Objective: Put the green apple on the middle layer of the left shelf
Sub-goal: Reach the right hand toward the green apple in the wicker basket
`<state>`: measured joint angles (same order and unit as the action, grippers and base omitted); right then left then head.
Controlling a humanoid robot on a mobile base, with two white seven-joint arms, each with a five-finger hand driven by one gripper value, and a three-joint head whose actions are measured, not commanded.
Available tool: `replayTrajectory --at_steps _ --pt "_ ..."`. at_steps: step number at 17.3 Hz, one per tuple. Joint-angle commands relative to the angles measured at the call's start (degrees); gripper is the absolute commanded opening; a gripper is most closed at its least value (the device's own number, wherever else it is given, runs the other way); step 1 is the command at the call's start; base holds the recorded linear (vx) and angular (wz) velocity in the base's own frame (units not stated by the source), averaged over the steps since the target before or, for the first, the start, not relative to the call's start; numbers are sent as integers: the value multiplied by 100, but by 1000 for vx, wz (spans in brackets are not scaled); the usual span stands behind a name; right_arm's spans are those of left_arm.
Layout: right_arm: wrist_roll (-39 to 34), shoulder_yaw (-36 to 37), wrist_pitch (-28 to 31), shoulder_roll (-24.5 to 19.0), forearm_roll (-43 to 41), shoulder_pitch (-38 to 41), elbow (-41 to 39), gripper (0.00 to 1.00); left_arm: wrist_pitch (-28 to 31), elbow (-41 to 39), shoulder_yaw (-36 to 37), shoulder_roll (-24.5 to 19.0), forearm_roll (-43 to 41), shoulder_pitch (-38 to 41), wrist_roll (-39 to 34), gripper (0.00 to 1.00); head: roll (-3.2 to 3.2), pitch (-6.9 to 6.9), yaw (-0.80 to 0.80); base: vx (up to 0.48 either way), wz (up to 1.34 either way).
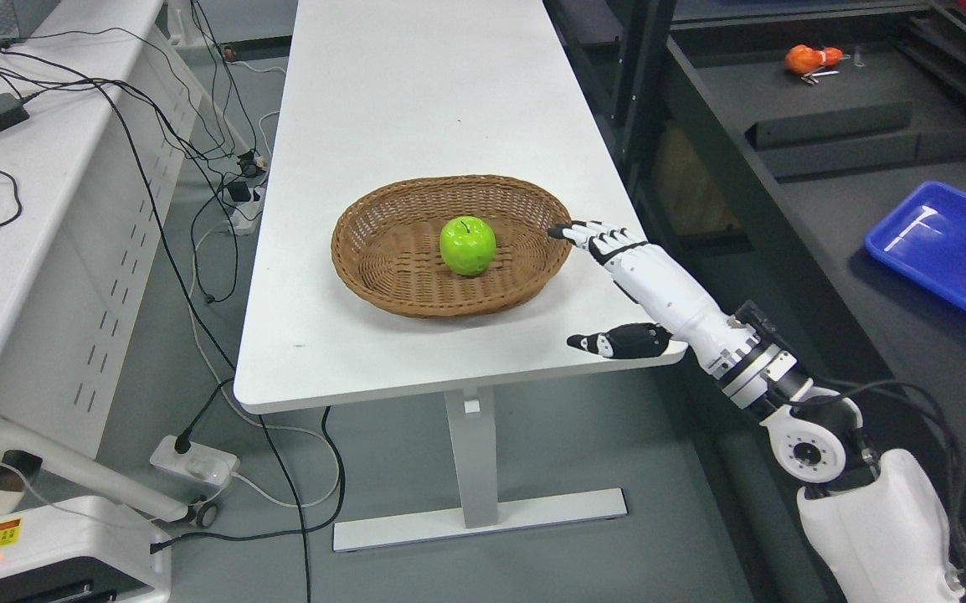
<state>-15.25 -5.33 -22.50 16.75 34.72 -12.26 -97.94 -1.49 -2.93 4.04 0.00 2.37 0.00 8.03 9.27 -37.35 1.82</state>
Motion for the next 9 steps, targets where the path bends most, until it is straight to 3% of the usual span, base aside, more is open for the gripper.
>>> replayTrajectory --at_steps 1,9 --pt "-31 -706 -17 -23 -53 -118 3 99 -1 -6 0 -100 0 -71 -3 100 0 0 0 301 194" --pt "-706 -1137 -26 223 -62 -294 21 99 -1 -6 0 -100 0 -71 -3 100 0 0 0 296 90"
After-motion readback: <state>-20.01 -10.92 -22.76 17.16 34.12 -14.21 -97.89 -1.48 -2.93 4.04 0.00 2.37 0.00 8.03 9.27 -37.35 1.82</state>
